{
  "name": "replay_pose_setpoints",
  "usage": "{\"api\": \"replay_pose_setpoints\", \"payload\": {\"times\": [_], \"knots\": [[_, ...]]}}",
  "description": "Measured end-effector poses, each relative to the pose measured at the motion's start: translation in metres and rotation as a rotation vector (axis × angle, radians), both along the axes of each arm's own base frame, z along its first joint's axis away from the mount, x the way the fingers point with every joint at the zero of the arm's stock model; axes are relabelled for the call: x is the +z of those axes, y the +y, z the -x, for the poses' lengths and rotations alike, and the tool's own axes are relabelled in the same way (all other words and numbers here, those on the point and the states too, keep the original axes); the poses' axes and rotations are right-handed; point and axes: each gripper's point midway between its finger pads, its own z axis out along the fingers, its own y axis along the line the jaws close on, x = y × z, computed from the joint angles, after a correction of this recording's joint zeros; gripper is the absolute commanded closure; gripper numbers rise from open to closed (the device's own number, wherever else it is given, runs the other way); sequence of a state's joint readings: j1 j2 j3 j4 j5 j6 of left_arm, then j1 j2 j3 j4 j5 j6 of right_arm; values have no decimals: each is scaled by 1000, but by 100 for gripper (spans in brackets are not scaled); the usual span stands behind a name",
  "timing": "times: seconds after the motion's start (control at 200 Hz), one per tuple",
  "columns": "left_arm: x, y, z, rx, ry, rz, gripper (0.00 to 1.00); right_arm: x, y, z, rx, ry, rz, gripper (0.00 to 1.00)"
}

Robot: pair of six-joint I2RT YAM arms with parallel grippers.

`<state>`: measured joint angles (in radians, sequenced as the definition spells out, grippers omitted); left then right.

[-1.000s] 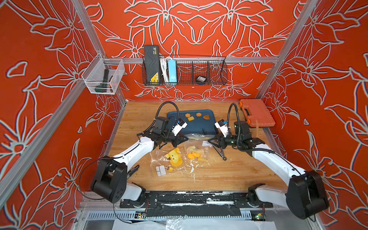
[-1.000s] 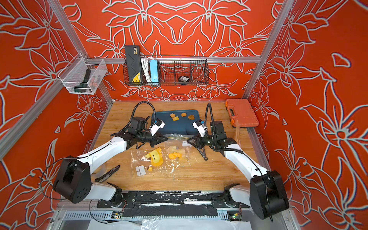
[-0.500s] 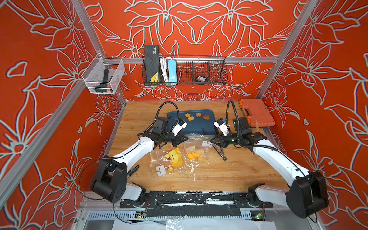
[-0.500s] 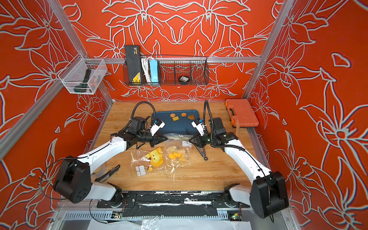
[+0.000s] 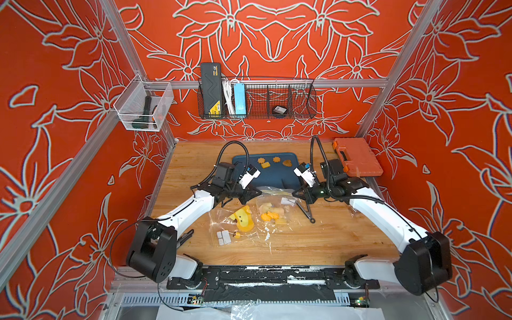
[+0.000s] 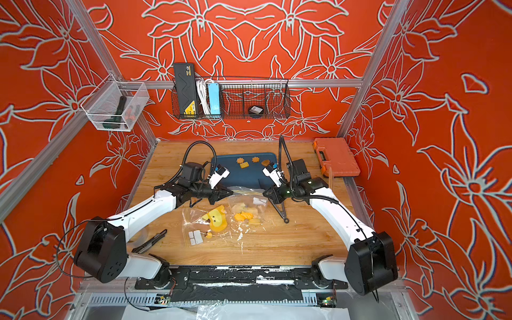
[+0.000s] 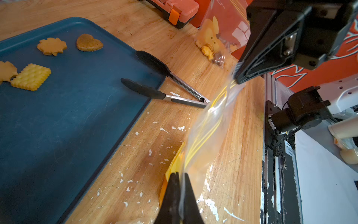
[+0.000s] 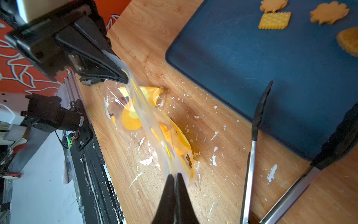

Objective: Put the cookies into a resealable bag to prevent moisture
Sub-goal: Pick up the ziploc bag from the center of the board.

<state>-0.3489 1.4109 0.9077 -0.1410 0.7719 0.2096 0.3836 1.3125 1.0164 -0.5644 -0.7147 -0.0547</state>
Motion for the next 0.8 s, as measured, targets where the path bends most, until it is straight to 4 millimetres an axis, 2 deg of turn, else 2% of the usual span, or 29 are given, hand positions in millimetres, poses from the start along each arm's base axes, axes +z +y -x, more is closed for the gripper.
{"api": "replay_pose_setpoints", "payload": {"times": [0.045, 0.065, 0.085, 0.125, 0.185, 0.22, 0.27, 0.29, 0.305, 0.43, 0.475, 0.5, 0.53, 0.555, 0.566, 0.656, 0.681, 0.701, 0.726, 0.736, 0.741, 0.801], "knots": [[0, 0, 0, 0, 1, 0, 100, -4, 0, 2, 8, 12, 9, 65], [0, 0, 0, 0, 1, 0, 100, -5, 0, 3, 7, 19, 12, 58], [0, 0, 0, 1, 1, 0, 100, -6, 0, 4, 11, 21, 15, 56], [0, 0, 0, 1, 1, 0, 100, -7, 0, 5, 15, 27, 19, 60], [0, 0, 0, 1, 1, 0, 100, -7, 0, 7, 20, 29, 21, 89], [0, 0, 0, 1, 1, 0, 100, -7, 0, 7, 25, 24, 23, 92], [0, 0, 0, 1, 1, 0, 100, -7, 1, 7, 29, 26, 25, 87], [0, 0, 0, 1, 0, 0, 100, -7, 1, 7, 30, 25, 26, 92], [0, 0, 0, 1, 1, 0, 100, -6, 1, 7, 30, 25, 26, 100], [0, 0, 0, 1, 0, 0, 100, -7, 1, 5, 32, 28, 34, 100], [0, 0, 0, 1, 1, 0, 100, -7, 1, 5, 33, 29, 37, 76], [0, 0, 0, 1, 0, 0, 100, -6, 1, 5, 32, 31, 39, 73], [0, 0, 0, 1, 0, 0, 100, -6, 2, 4, 35, 25, 43, 79], [0, 0, 0, 1, 0, 0, 100, -6, 1, 4, 34, 21, 47, 96], [0, 0, 0, 1, 0, 0, 100, -6, 1, 3, 36, 16, 49, 100], [1, 0, 0, 0, -2, 1, 100, -6, 2, 4, 38, 18, 56, 99], [1, 0, 0, 0, -2, 1, 100, -5, 2, 4, 40, 17, 57, 85], [1, 0, 0, 0, -2, 1, 100, -4, 2, 4, 41, 19, 57, 82], [1, 0, 0, 1, -3, 1, 100, -3, 2, 4, 42, 15, 57, 90], [1, 0, 0, 1, -3, 1, 100, -3, 2, 4, 44, 13, 57, 99], [1, 0, 0, 1, -3, 1, 100, -3, 2, 4, 45, 11, 58, 100], [2, 0, 0, 1, -4, 2, 100, -2, 3, 3, 51, 8, 59, 100]]}}
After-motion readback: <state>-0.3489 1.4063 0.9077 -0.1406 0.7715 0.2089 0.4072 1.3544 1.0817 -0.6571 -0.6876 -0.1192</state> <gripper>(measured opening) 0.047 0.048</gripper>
